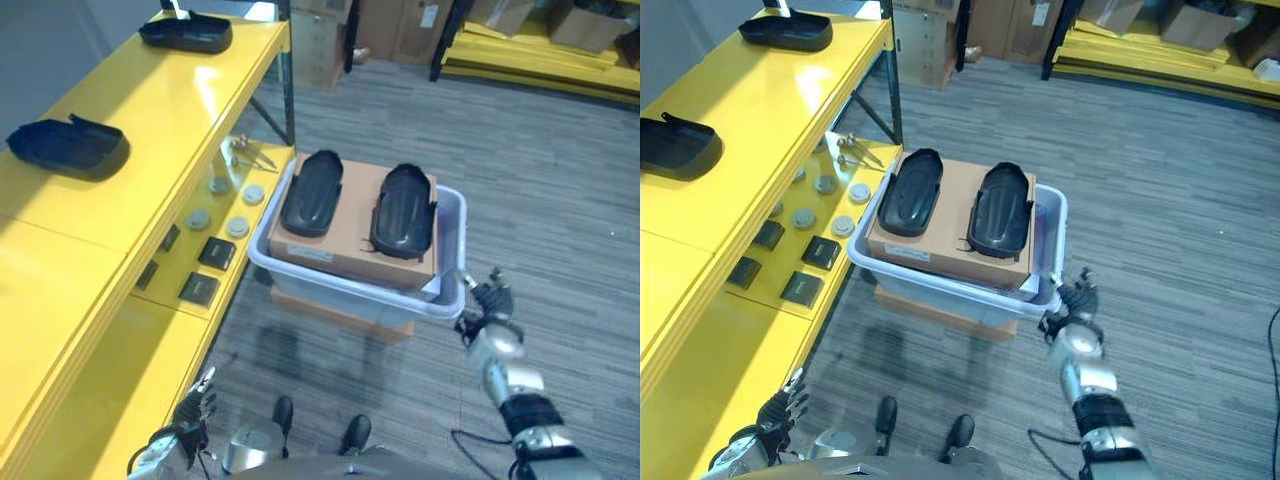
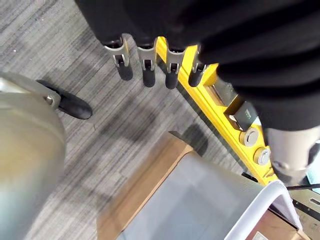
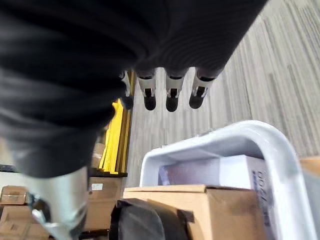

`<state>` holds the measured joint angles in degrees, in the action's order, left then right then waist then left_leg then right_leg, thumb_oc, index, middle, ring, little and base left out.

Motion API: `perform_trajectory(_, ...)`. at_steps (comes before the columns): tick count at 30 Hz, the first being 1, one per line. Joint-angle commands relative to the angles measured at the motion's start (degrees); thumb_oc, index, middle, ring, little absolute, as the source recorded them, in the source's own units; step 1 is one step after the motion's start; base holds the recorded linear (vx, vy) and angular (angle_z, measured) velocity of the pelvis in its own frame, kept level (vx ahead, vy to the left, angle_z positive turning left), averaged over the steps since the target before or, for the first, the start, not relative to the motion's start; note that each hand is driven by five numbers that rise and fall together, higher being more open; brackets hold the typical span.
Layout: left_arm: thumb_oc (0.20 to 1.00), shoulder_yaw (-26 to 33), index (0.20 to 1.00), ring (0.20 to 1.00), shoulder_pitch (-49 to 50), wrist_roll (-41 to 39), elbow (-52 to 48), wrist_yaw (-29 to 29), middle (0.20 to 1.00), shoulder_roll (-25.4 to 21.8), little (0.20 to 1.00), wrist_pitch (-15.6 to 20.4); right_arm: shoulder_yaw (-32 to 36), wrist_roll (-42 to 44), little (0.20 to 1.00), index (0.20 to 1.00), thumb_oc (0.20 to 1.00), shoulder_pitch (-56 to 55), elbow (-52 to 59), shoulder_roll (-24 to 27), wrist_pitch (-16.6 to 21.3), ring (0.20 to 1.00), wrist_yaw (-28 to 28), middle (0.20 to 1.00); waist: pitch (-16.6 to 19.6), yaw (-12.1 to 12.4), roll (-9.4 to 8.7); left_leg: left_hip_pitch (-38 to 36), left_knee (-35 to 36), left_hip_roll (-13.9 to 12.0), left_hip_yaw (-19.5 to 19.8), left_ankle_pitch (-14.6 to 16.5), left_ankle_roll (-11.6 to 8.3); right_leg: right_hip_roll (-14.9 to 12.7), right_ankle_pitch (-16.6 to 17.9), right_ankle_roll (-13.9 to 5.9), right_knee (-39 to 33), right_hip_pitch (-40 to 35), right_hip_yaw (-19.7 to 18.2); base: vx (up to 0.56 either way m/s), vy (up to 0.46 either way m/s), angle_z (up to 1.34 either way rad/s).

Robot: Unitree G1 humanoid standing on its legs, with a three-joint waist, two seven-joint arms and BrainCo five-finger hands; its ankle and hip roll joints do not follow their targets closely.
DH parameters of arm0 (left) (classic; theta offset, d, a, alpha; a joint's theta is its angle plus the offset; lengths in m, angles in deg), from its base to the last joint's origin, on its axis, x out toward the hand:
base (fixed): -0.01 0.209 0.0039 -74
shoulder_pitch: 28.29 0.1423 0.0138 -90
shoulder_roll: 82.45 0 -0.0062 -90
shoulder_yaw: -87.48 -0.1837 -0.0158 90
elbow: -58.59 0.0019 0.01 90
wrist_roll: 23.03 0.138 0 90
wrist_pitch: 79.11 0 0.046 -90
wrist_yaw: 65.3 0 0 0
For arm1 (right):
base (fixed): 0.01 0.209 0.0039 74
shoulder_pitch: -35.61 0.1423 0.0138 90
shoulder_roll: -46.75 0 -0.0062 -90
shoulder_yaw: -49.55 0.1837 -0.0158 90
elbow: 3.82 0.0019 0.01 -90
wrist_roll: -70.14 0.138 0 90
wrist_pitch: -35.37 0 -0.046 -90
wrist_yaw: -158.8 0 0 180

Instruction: Move parts from the plastic box to the shelf.

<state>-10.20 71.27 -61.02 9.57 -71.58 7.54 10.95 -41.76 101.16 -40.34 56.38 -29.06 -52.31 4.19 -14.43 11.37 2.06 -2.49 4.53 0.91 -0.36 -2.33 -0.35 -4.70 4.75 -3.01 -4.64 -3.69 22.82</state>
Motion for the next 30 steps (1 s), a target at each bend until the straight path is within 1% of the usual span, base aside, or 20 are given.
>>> perform_trajectory(1,1.000,-4.50,1.000,1.000,-2.86,-1.49,-1.14,-2.52,1.000,-2.49,1.000,2.00,-0.58,-3.53,1.000,1.000,1.000,5.77,0.18,3.04,2.06,1.000,4.34,1.000,1.51,2.60,0.06,7.98,-4.77,-3.21,0.08,2.45,-1.51,-8.40,-0.08,-9.04,4.72,6.31,-2.68,-0.19,0.014,0.13)
perform_trajectory(2,1.000,-5.10,1.000,1.000,-3.86,-2.32,-0.86,-2.79,1.000,-2.85,1.000,2.17,-0.70,-4.03,1.000,1.000,1.000,8.39,-0.61,4.17,2.06,1.000,5.59,1.000,0.62,2.84,0.30,9.22,-5.19,-3.02,0.59,2.30,-1.52,-8.56,-0.07,-9.03,4.99,7.14,-2.49,-0.18,0.007,0.12)
perform_trajectory(5,1.000,-5.80,1.000,1.000,-5.59,-3.52,0.22,-3.85,1.000,-3.24,1.000,2.91,-0.76,-5.16,1.000,1.000,1.000,13.35,-2.49,6.91,1.62,1.000,6.97,1.000,-1.26,3.35,0.84,11.63,-5.81,-2.46,1.65,1.84,-1.61,-8.66,-0.15,-8.83,5.17,8.40,-2.12,-0.14,0.019,0.18)
perform_trajectory(8,1.000,-6.54,1.000,1.000,-6.60,-4.71,0.46,-4.45,1.000,-3.58,1.000,3.37,-1.24,-6.40,1.000,1.000,1.000,17.16,-4.87,10.00,-0.14,1.000,6.86,1.000,-2.58,3.83,1.35,13.29,-6.09,-1.90,2.41,1.36,-1.71,-8.84,-0.14,-8.74,5.10,9.30,-1.90,-0.08,0.046,0.13)
perform_trajectory(10,1.000,-7.17,1.000,1.000,-6.63,-5.47,-0.23,-5.09,1.000,-4.22,1.000,3.66,-2.65,-7.15,1.000,1.000,1.000,20.94,-9.89,12.99,-1.07,1.000,6.19,1.000,-3.86,4.78,1.68,14.87,-6.99,-1.46,3.14,1.16,-1.80,-9.31,-0.21,-8.66,5.55,10.12,-1.53,-0.04,0.056,0.07)
perform_trajectory(13,1.000,-7.64,1.000,1.000,-6.58,-6.18,-0.28,-5.47,1.000,-4.90,1.000,4.03,-4.39,-6.89,1.000,1.000,1.000,23.64,-14.16,14.56,-0.56,1.000,6.13,1.000,-4.85,5.57,1.82,16.03,-8.16,-1.05,3.85,1.25,-1.78,-9.61,-0.39,-8.53,6.22,10.62,-1.43,0.00,0.021,0.12)
perform_trajectory(15,1.000,-8.16,1.000,1.000,-6.80,-6.89,0.24,-6.08,1.000,-5.55,1.000,4.96,-6.64,-5.16,1.000,1.000,1.000,26.84,-18.10,15.83,0.57,1.000,6.43,1.000,-6.09,6.39,1.91,17.04,-9.15,-0.80,4.32,1.49,-1.75,-9.71,-0.81,-8.34,6.95,11.05,-1.31,-0.01,0.004,0.03)
perform_trajectory(18,1.000,-8.12,1.000,1.000,-6.73,-7.34,0.31,-6.55,1.000,-6.09,1.000,5.31,-7.53,-5.39,1.000,1.000,1.000,28.64,-19.58,16.95,1.15,1.000,6.44,1.000,-6.82,6.83,1.86,17.43,-9.11,-0.57,4.76,1.46,-1.75,-9.61,-0.95,-8.28,6.88,11.21,-1.26,0.00,0.000,0.00)
perform_trajectory(19,1.000,-8.16,1.000,1.000,-6.57,-7.60,0.10,-6.56,1.000,-6.18,1.000,5.34,-7.63,-5.54,1.000,1.000,1.000,28.91,-19.45,17.43,0.85,1.000,6.29,1.000,-6.97,6.87,1.82,17.46,-9.06,-0.56,4.82,1.46,-1.78,-9.60,-0.97,-8.29,6.85,11.25,-1.27,0.01,0.041,0.03)
perform_trajectory(20,1.000,-7.84,1.000,1.000,-6.32,-8.26,0.05,-7.20,1.000,-6.44,1.000,5.36,-8.18,-5.65,1.000,1.000,1.000,29.74,-19.20,18.83,-0.68,1.000,5.82,1.000,-7.08,6.88,1.71,17.68,-8.95,-0.42,4.84,1.41,-1.80,-9.60,-0.99,-8.30,6.72,11.54,-1.54,0.01,0.043,0.02)
perform_trajectory(24,1.000,-7.81,1.000,1.000,-6.41,-9.06,-0.28,-7.58,1.000,-6.64,1.000,5.43,-9.02,-5.51,1.000,1.000,1.000,30.68,-21.19,20.32,-1.24,1.000,4.11,1.000,-7.44,6.97,1.69,18.17,-9.19,-0.46,4.80,1.35,-1.87,-9.64,-0.98,-8.28,6.84,11.92,-1.65,0.00,0.012,0.00)
perform_trajectory(30,1.000,-8.36,1.000,1.000,-6.83,-9.90,-0.84,-8.06,1.000,-7.36,1.000,5.67,-10.59,-4.36,1.000,1.000,1.000,32.24,-24.56,20.36,-2.65,1.000,3.84,1.000,-8.46,7.41,1.79,19.44,-10.12,-0.14,4.94,1.49,-1.79,-9.93,-0.96,-8.36,7.19,12.63,-1.63,0.00,0.000,0.00)
